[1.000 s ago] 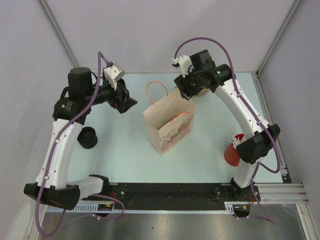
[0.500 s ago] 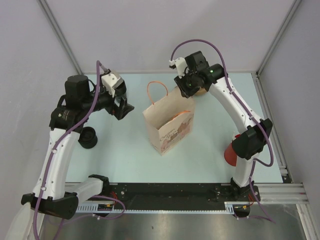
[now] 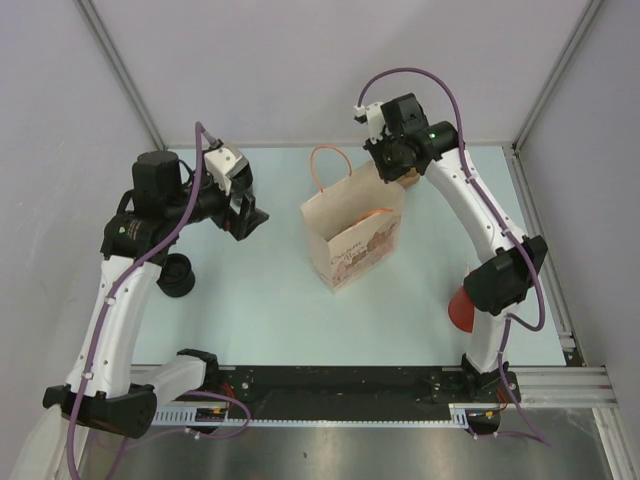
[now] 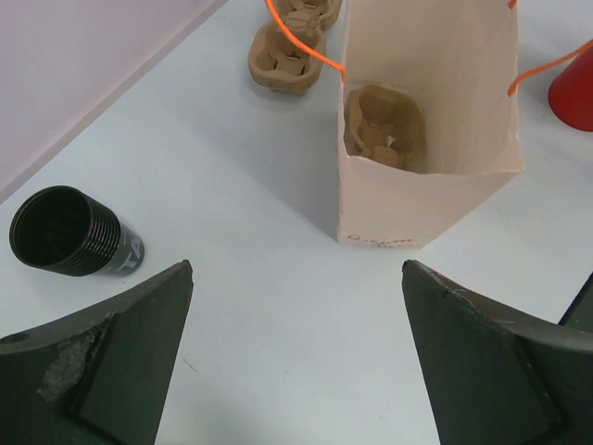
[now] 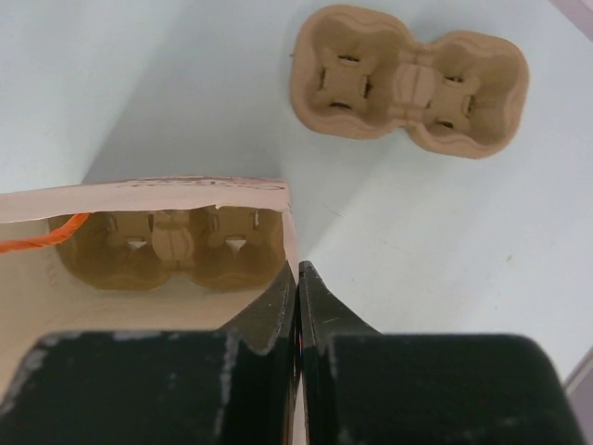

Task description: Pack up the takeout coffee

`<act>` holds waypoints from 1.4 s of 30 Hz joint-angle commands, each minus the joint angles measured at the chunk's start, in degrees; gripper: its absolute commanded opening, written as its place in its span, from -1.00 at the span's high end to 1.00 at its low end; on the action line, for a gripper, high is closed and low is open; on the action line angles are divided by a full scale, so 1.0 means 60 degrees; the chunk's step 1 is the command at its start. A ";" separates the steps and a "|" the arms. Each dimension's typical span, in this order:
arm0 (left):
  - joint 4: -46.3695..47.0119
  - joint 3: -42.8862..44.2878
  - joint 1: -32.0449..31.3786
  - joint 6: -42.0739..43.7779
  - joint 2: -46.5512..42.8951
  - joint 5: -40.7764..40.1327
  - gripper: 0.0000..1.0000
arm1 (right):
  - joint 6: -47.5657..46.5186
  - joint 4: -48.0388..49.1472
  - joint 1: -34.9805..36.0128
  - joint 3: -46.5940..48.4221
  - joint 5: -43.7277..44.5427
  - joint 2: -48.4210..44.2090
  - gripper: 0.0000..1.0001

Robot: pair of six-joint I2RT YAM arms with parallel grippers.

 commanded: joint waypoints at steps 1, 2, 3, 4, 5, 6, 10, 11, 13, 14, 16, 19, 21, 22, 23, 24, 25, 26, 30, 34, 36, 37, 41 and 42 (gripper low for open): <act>0.0236 -0.0102 0.0051 -0.0182 -0.0009 -0.0009 -0.99 | 0.0557 0.0480 -0.0353 0.0366 0.0824 -0.0195 0.94; 0.0251 -0.0102 0.0051 -0.0182 -0.0023 0.0005 -0.99 | 0.0630 0.0552 -0.0442 0.0336 0.0970 -0.0210 0.96; 0.0265 -0.0102 0.0051 -0.0197 -0.0009 0.0020 -0.99 | 0.0747 0.0611 -0.0530 0.0321 0.1058 -0.0224 1.00; 0.0251 -0.0102 0.0051 -0.0211 -0.0023 0.0020 -0.99 | 0.0806 0.0641 -0.0748 0.0263 0.1161 -0.0239 1.00; 0.0251 -0.0102 0.0051 -0.0211 -0.0009 0.0034 -0.99 | 0.0865 0.0757 -0.0866 0.0248 0.1220 -0.0254 1.00; 0.0251 -0.0102 0.0051 -0.0197 -0.0023 0.0034 -0.99 | 0.0996 0.0787 -0.0969 0.0219 0.1293 -0.0268 1.00; 0.0295 -0.0132 0.0065 -0.0226 0.0006 0.0049 -0.99 | 0.1202 0.1021 -0.1423 0.0058 0.1717 -0.0327 1.00; 0.0280 -0.0117 0.0051 -0.0255 0.0006 0.0049 -0.99 | 0.1246 0.1109 -0.1569 -0.0087 0.1776 -0.0356 1.00; 0.0280 -0.0117 0.0051 -0.0255 0.0020 0.0020 -0.99 | 0.1319 0.1197 -0.1658 -0.0307 0.1951 -0.0517 1.00; 0.0280 -0.0117 0.0051 -0.0241 0.0020 0.0034 -0.99 | 0.1320 0.1270 -0.1688 -0.0425 0.1996 -0.0590 1.00; 0.0280 -0.0117 0.0051 -0.0241 0.0035 0.0020 -0.99 | 0.1319 0.1315 -0.1717 -0.0747 0.2186 -0.0795 1.00; 0.0266 -0.0088 0.0051 -0.0255 0.0064 0.0020 -0.99 | 0.1305 0.1315 -0.1717 -0.1099 0.2406 -0.1044 1.00; 0.0280 -0.0058 0.0051 -0.0284 0.0108 0.0005 -0.99 | 0.1290 0.1329 -0.1717 -0.1289 0.2523 -0.1132 1.00; 0.0251 -0.0029 0.0051 -0.0270 0.0123 0.0005 -0.99 | 0.1290 0.1329 -0.1732 -0.1334 0.2655 -0.1234 1.00; 0.0251 -0.0029 0.0051 -0.0284 0.0138 0.0005 -0.99 | 0.1276 0.1358 -0.1732 -0.1392 0.2670 -0.1279 1.00; 0.0265 0.0000 0.0051 -0.0270 0.0152 -0.0009 -0.99 | 0.1276 0.1388 -0.1746 -0.1451 0.2685 -0.1323 1.00; 0.0266 0.0015 0.0051 -0.0270 0.0152 -0.0010 -0.99 | 0.1290 0.1388 -0.1775 -0.1538 0.2758 -0.1396 1.00; 0.0237 0.0029 0.0051 -0.0284 0.0181 -0.0024 -0.99 | 0.1290 0.1403 -0.1776 -0.1568 0.2773 -0.1425 1.00; 0.0207 0.0103 0.0051 -0.0241 0.0255 -0.0068 -0.99 | 0.1290 0.1374 -0.1790 -0.1729 0.2656 -0.1528 0.96; 0.0192 0.0176 0.0051 -0.0065 0.0415 -0.0287 -0.99 | 0.1086 0.1329 -0.1790 -0.1861 0.2364 -0.1660 0.15; 0.0236 0.0176 0.0051 0.0198 0.0518 -0.0448 -0.99 | 0.0910 0.1388 -0.1805 -0.2008 0.2100 -0.1965 -0.31; 0.0265 0.0176 0.0051 0.0286 0.0649 -0.0696 -0.99 | 0.0692 0.1388 -0.1820 -0.2008 0.1722 -0.2084 -0.41; 0.0617 0.0234 0.0051 0.0579 0.1102 -0.1282 -0.99 | 0.0032 0.1695 -0.1863 -0.2256 0.0710 -0.3079 -0.95; 0.0690 0.0307 0.0065 0.0638 0.1191 -0.1371 -0.99 | -0.0042 0.1841 -0.1907 -0.2373 0.0534 -0.3298 -0.99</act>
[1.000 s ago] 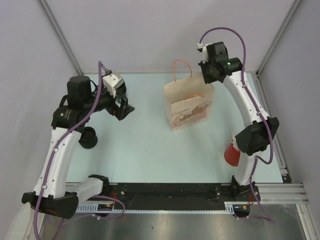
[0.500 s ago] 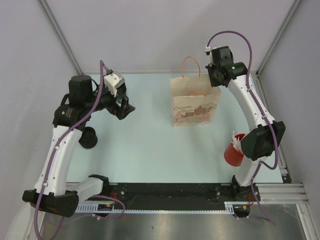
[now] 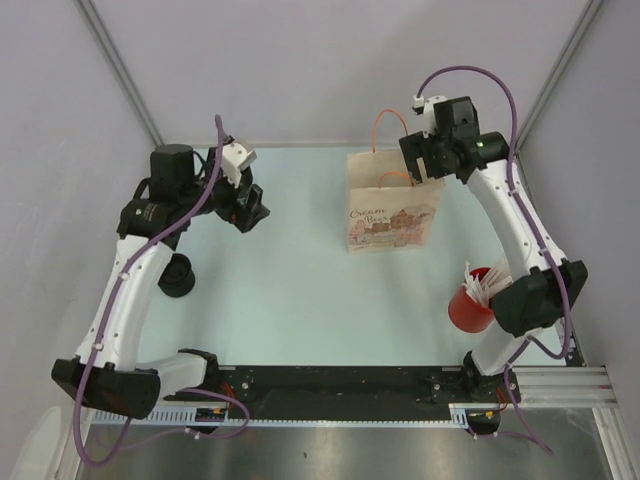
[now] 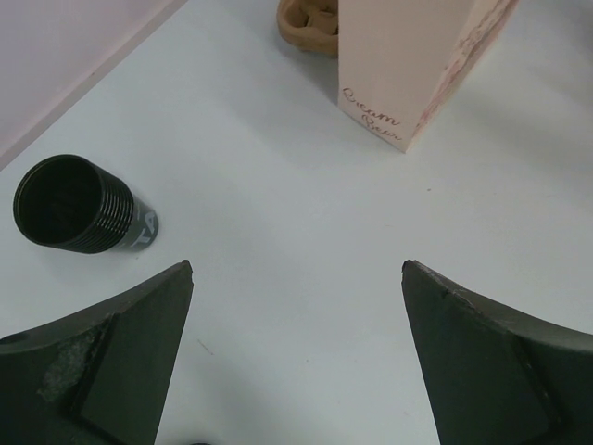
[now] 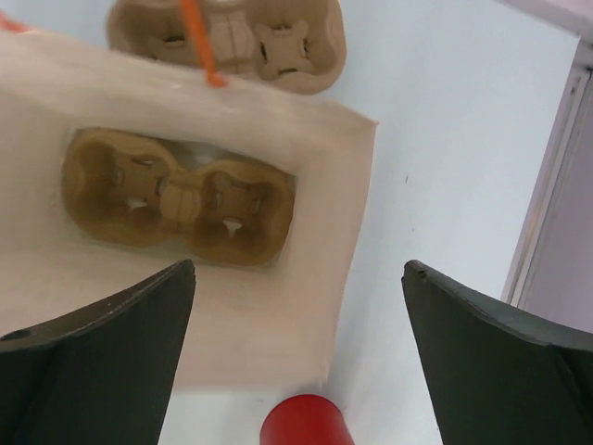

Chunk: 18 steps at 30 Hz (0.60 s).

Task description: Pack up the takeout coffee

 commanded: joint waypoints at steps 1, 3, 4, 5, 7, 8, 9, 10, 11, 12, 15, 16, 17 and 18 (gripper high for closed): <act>0.0708 0.0439 0.0065 0.0525 0.0485 -0.0811 -0.99 | -0.0836 0.0883 -0.0152 -0.0119 -0.1176 -0.1907 -0.99; 0.0841 0.0628 0.0124 0.0701 0.0836 -0.0958 -0.99 | -0.0998 0.1031 -0.0385 -0.0337 -0.1918 -0.2348 -0.99; 0.0943 0.0702 0.0153 0.0934 0.0983 -0.0972 -0.99 | -0.1071 0.1235 -0.0488 -0.0484 -0.2185 -0.2800 -0.99; 0.0987 0.0761 0.0197 0.1067 0.1289 -0.0944 -0.99 | -0.1290 0.1338 -0.0561 -0.0645 -0.2536 -0.3095 -0.99; 0.0973 0.0966 0.0343 0.1562 0.1613 -0.0783 -0.99 | -0.1598 0.1703 -0.0709 -0.1447 -0.3620 -0.3985 -1.00; 0.0988 0.1054 0.0402 0.1726 0.1788 -0.0753 -0.99 | -0.2005 0.1807 -0.0738 -0.1800 -0.3986 -0.4267 -0.99; 0.0973 0.1214 0.0533 0.1858 0.2182 -0.0782 -0.99 | -0.2198 0.1866 -0.0767 -0.2109 -0.4787 -0.4545 -0.99; 0.0973 0.1346 0.0621 0.1960 0.2432 -0.0782 -0.99 | -0.2345 0.2055 -0.0767 -0.2750 -0.5129 -0.4882 -0.99; 0.0915 0.1492 0.0724 0.2005 0.2652 -0.0724 -0.99 | -0.2477 0.2129 -0.0767 -0.3032 -0.5466 -0.5364 -0.99; 0.0828 0.1813 0.0957 0.2020 0.3133 -0.0520 -0.99 | -0.2696 0.2145 -0.0782 -0.3252 -0.6151 -0.5586 -1.00; 0.0446 0.2429 0.1236 0.2283 0.3824 -0.0328 -0.99 | -0.2976 0.1941 -0.0782 -0.3693 -0.6990 -0.5852 -0.99; 0.0446 0.2533 0.1266 0.2371 0.4131 -0.0386 -0.99 | -0.2976 0.1940 -0.0782 -0.3752 -0.7051 -0.5852 -0.99; 0.0489 0.2664 0.1310 0.2401 0.4322 -0.0459 -0.99 | -0.2962 0.1969 -0.0782 -0.3868 -0.7080 -0.5823 -0.99; 0.0519 0.2753 0.1325 0.2459 0.4455 -0.0503 -0.99 | -0.2933 0.2027 -0.0782 -0.3942 -0.7139 -0.5794 -0.99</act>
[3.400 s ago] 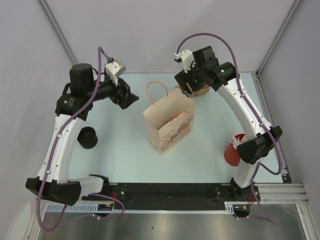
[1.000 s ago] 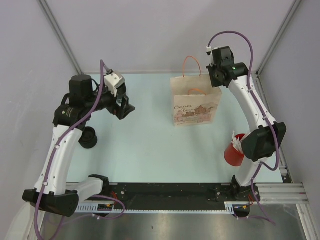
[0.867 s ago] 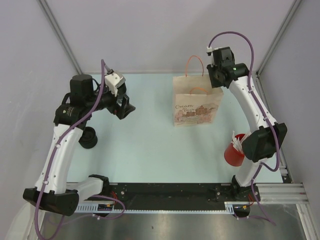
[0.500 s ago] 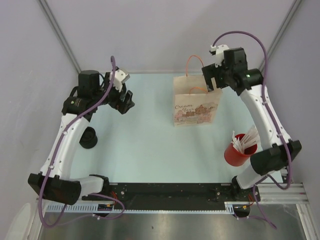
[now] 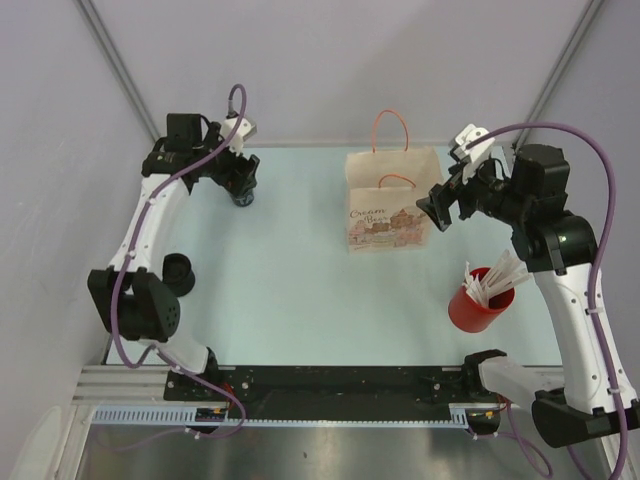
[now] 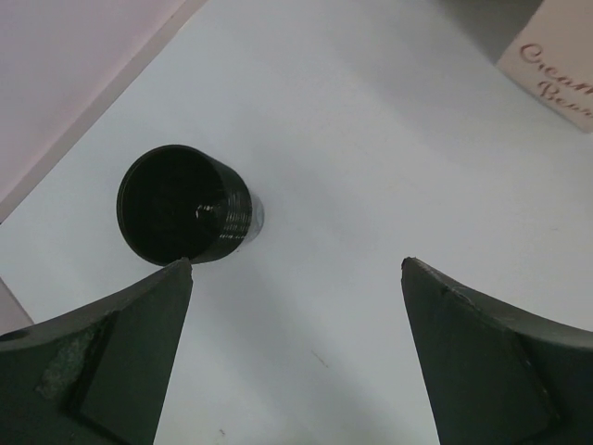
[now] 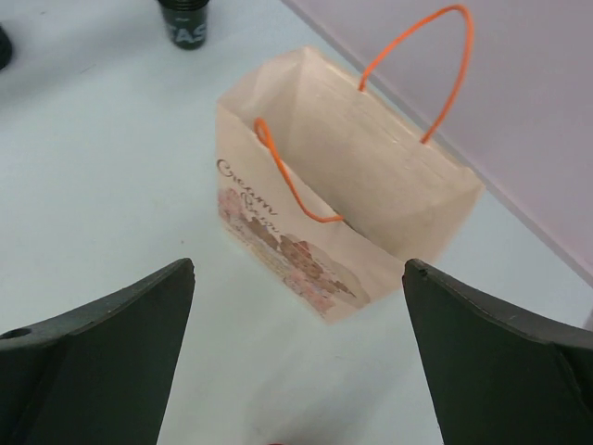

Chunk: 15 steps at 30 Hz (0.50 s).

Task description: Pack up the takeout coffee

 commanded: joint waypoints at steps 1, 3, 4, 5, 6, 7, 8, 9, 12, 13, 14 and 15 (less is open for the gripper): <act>-0.0042 0.0790 0.0170 0.0638 0.0757 0.0054 -0.99 | -0.0401 0.0374 0.0005 -0.0405 -0.1278 0.0250 -0.99; -0.0129 0.1141 0.0214 0.0682 0.1052 0.0082 -0.91 | -0.0371 0.0418 -0.0010 -0.0625 -0.1453 0.0323 -0.99; -0.0202 0.1302 0.0229 0.0668 0.1430 0.0228 -0.87 | -0.0371 0.0432 -0.0010 -0.0684 -0.1512 0.0338 -0.99; -0.0305 0.1463 0.0273 0.0697 0.1593 0.0316 -0.82 | -0.0371 0.0447 -0.0010 -0.0771 -0.1585 0.0338 -1.00; -0.0538 0.1798 0.0302 0.0697 0.1827 0.0390 -0.71 | -0.0371 0.0491 0.0005 -0.0874 -0.1600 0.0324 -0.99; -0.0641 0.1961 0.0317 0.0697 0.2003 0.0492 -0.63 | -0.0386 0.0491 -0.0009 -0.0918 -0.1630 0.0324 -0.99; -0.0758 0.2122 0.0331 0.0697 0.2353 0.0522 -0.56 | -0.0371 0.0506 0.0005 -0.0962 -0.1688 0.0295 -0.99; -0.0832 0.2356 0.0346 0.0697 0.2473 0.0537 -0.46 | -0.0386 0.0535 -0.0009 -0.1006 -0.1703 0.0280 -0.99; -0.0877 0.2592 0.0376 0.0697 0.2883 0.0376 -0.17 | -0.0459 0.0491 -0.0010 -0.1094 -0.1981 0.0206 -0.99; -0.0819 0.2621 0.0390 0.0683 0.2971 0.0318 -0.17 | -0.0517 0.0462 -0.0010 -0.1109 -0.2039 0.0221 -1.00; -0.0760 0.2694 0.0419 0.0639 0.3102 0.0230 -0.17 | -0.0561 0.0404 0.0005 -0.1124 -0.2185 0.0221 -1.00; -0.0716 0.2724 0.0405 0.0537 0.3176 0.0186 -0.17 | -0.0591 0.0360 -0.0009 -0.1138 -0.2244 0.0221 -0.99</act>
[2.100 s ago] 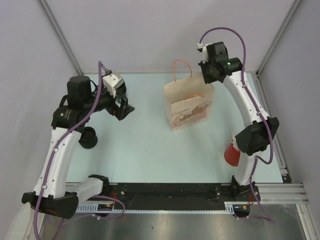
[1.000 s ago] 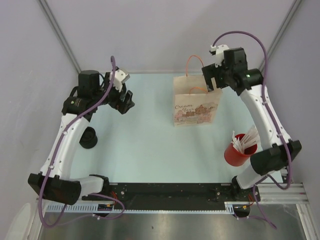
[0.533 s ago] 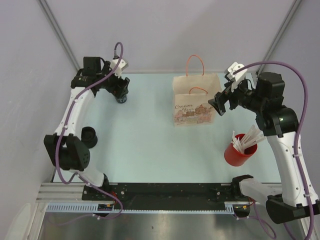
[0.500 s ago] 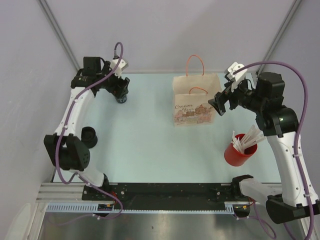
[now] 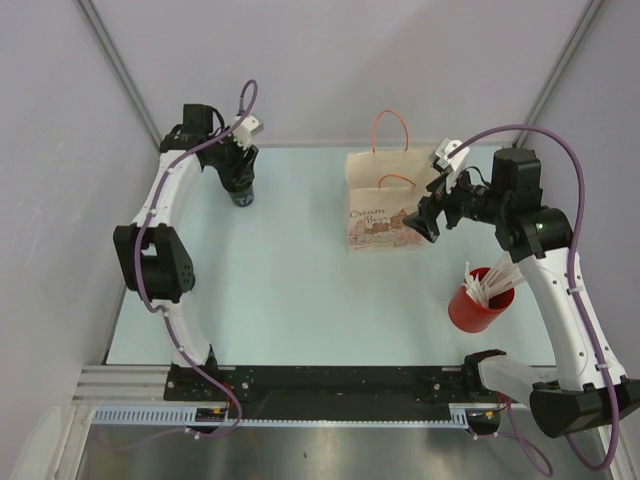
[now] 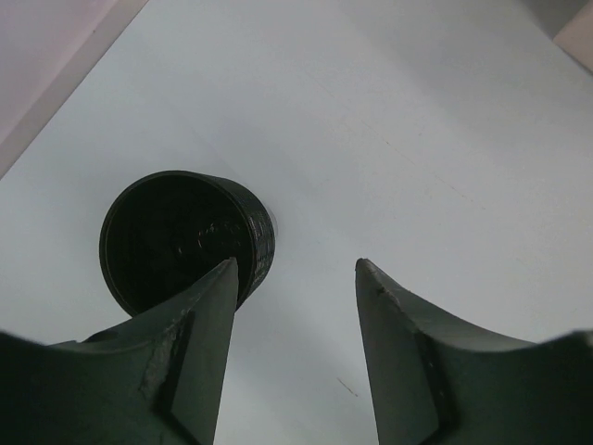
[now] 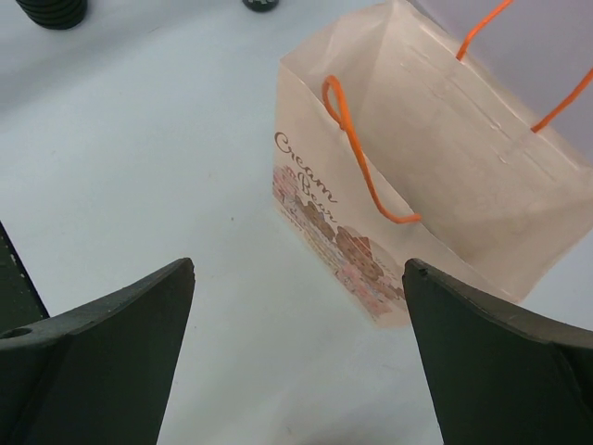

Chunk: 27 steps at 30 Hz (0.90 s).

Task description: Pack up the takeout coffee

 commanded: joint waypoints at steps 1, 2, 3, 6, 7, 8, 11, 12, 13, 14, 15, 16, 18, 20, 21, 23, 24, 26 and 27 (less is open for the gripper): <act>0.0016 0.0626 0.0128 -0.0029 0.0321 -0.0062 -0.17 | -0.0278 0.0148 -0.0006 -0.0060 -0.0682 -0.0223 -1.00; 0.0002 0.0713 0.0143 -0.0058 0.0466 -0.0194 -0.16 | -0.0365 0.0046 -0.0006 -0.0060 -0.0813 -0.0238 -0.99; 0.0002 0.0758 0.0143 -0.0073 0.0526 -0.0253 -0.15 | -0.0424 0.0016 -0.0006 -0.0075 -0.0887 -0.0253 -0.99; 0.0061 0.0861 0.0157 -0.0116 0.0731 -0.0488 -0.14 | -0.0512 -0.0116 -0.0006 -0.0075 -0.1136 -0.0282 -0.99; 0.0075 0.0904 0.0186 -0.0146 0.0775 -0.0502 -0.14 | -0.0527 -0.0145 -0.0006 -0.0089 -0.1224 -0.0282 -1.00; 0.0090 0.0948 0.0187 -0.0146 0.0819 -0.0531 -0.12 | -0.0542 -0.0145 -0.0006 -0.0089 -0.1254 -0.0268 -0.99; -0.0084 0.1254 0.0201 -0.0132 0.1082 -0.0620 -0.06 | -0.0542 -0.0145 -0.0006 -0.0133 -0.1342 -0.0224 -0.99; -0.0129 0.1343 0.0216 -0.0131 0.1185 -0.0620 -0.02 | -0.0556 -0.0160 -0.0006 -0.0148 -0.1356 -0.0209 -0.99; -0.0217 0.1446 0.0216 -0.0131 0.1360 -0.0620 0.00 | -0.0556 -0.0160 -0.0006 -0.0162 -0.1400 -0.0209 -0.99; -0.0305 0.1650 0.0231 -0.0088 0.1434 -0.0591 0.06 | -0.0571 -0.0160 -0.0006 -0.0177 -0.1415 -0.0209 -1.00; -0.0436 0.1768 0.0231 -0.0073 0.1522 -0.0561 0.07 | -0.0585 -0.0131 -0.0006 -0.0192 -0.1430 -0.0209 -0.99; -0.0524 0.1841 0.0231 -0.0073 0.1653 -0.0489 0.09 | -0.0600 -0.0160 -0.0006 -0.0192 -0.1401 -0.0209 -1.00; -0.0758 0.2119 0.0245 -0.0014 0.1771 -0.0371 0.14 | -0.0615 -0.0145 -0.0006 -0.0207 -0.1371 -0.0209 -0.99; -0.0949 0.2382 0.0260 0.0029 0.1961 -0.0283 0.18 | -0.0615 -0.0145 -0.0006 -0.0221 -0.1357 -0.0209 -0.99; -0.1051 0.2457 0.0245 0.0044 0.2020 -0.0268 0.18 | -0.0629 -0.0145 -0.0006 -0.0221 -0.1371 -0.0209 -0.99; -0.1184 0.2589 0.0245 0.0059 0.2093 -0.0210 0.18 | -0.0630 -0.0145 -0.0006 -0.0236 -0.1371 -0.0194 -0.99; -0.1184 0.2589 0.0245 0.0059 0.2094 -0.0195 0.19 | -0.0630 -0.0145 -0.0006 -0.0236 -0.1371 -0.0194 -0.99; -0.1228 0.2560 0.0260 0.0059 0.2094 -0.0195 0.27 | -0.0630 -0.0145 -0.0006 -0.0250 -0.1342 -0.0180 -0.99; -0.1228 0.2560 0.0245 0.0059 0.2108 -0.0180 0.29 | -0.0630 -0.0160 -0.0006 -0.0250 -0.1342 -0.0180 -1.00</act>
